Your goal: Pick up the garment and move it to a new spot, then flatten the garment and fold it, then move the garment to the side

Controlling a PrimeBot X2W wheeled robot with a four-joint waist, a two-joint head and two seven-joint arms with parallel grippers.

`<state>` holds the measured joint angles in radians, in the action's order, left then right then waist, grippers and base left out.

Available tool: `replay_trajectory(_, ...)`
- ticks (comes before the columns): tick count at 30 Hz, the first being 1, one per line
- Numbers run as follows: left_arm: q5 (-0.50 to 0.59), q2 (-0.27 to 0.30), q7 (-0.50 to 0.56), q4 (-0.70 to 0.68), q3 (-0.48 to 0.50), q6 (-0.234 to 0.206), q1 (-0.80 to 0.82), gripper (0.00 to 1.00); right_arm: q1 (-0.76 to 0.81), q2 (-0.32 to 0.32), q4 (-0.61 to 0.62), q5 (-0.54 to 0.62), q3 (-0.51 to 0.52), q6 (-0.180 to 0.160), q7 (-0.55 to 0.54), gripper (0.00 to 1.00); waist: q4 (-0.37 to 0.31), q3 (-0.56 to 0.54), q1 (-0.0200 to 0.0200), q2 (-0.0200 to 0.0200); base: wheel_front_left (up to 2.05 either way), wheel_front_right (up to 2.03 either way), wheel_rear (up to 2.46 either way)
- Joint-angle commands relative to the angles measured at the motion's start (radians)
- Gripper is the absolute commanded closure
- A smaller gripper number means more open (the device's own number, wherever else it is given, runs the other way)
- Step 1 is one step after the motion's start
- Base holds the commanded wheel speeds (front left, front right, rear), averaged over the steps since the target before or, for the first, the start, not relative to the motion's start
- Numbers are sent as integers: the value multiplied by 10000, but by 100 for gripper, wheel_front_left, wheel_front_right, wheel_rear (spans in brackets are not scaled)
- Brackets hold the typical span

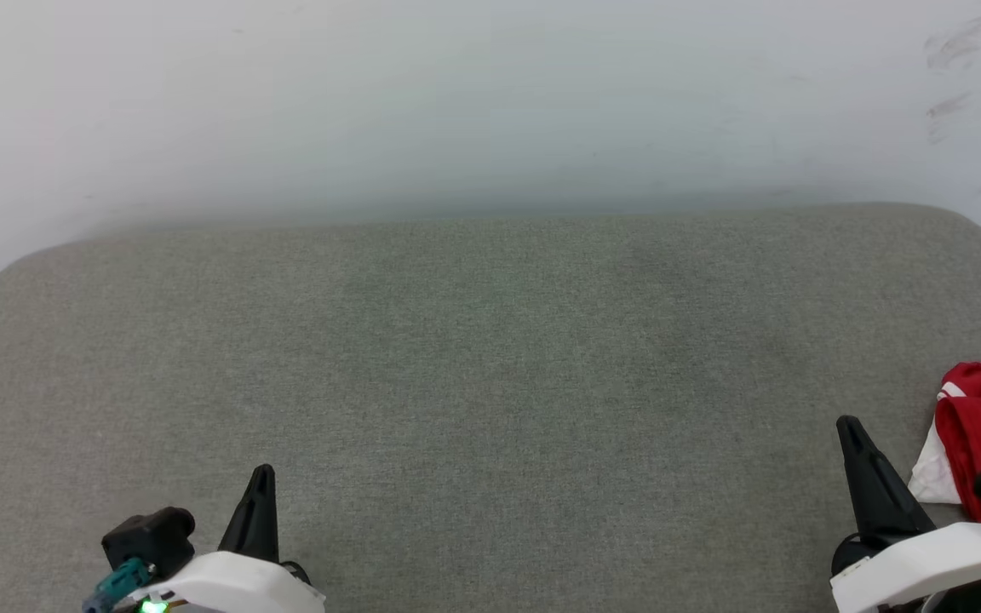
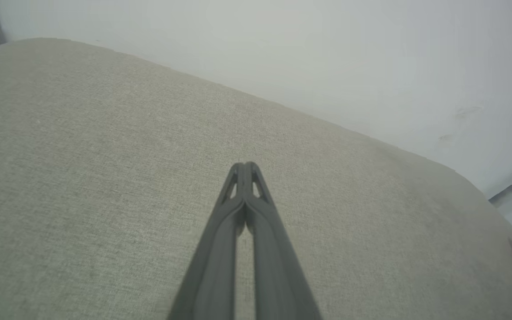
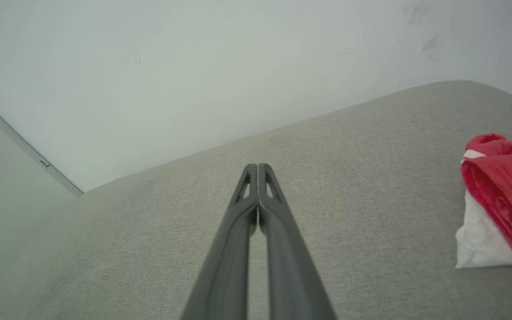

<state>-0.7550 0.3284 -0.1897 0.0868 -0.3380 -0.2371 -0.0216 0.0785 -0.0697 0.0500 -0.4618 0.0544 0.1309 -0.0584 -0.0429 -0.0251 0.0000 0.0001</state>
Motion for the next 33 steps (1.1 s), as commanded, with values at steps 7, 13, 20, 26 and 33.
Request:
replay_trajectory(7, -1001, -216, 279, 98, 545, 418, 422, 100, -517, 5, -210, -1306, 75, -1, -42, 100, 27, 17, 0, -1, 0, 0, 0)
replay_trajectory(13, -1717, -421, 497, 253, 868, 722, 515, 100, -646, 17, -453, -2236, 115, -1, -86, 100, 51, 32, 0, -1, 0, 0, 0)
replay_trajectory(20, -2492, -649, 743, 400, 1226, 1041, 622, 100, -791, 30, -719, -3238, 161, -1, -125, 100, 79, 50, 0, -1, 0, 0, 0)
replay_trajectory(26, -3105, -823, 936, 499, 1520, 1299, 685, 100, -911, 42, -934, -4045, 197, -1, -168, 100, 102, 66, 0, -1, 0, 0, 0)
replay_trajectory(33, -3769, -1035, 1163, 615, 1841, 1583, 769, 100, -1023, 54, -1166, -4917, 240, -1, -205, 100, 130, 84, 0, -1, 0, 0, 0)
